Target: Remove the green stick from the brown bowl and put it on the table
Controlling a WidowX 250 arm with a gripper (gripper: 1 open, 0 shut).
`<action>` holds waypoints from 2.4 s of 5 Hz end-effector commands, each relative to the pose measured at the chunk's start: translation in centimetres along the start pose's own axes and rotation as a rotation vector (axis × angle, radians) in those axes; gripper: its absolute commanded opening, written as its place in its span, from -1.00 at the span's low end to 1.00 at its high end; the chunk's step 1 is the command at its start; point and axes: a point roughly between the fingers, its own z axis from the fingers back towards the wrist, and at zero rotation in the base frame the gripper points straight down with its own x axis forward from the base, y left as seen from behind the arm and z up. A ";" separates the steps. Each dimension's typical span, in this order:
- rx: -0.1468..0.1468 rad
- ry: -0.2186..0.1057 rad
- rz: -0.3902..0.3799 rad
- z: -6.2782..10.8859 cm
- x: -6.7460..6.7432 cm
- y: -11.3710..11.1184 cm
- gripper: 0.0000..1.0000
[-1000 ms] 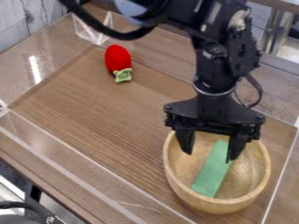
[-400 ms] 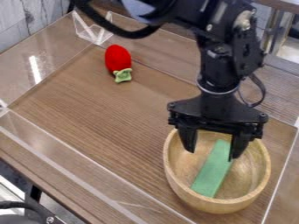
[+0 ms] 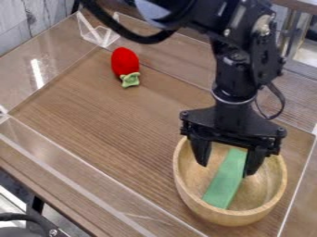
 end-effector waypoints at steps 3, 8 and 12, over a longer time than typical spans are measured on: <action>0.015 0.044 0.048 -2.2 3.4 0.4 1.00; 0.052 0.070 0.056 -3.8 2.9 -0.6 -1.00; 0.074 0.079 0.087 -4.2 2.5 -1.6 -1.00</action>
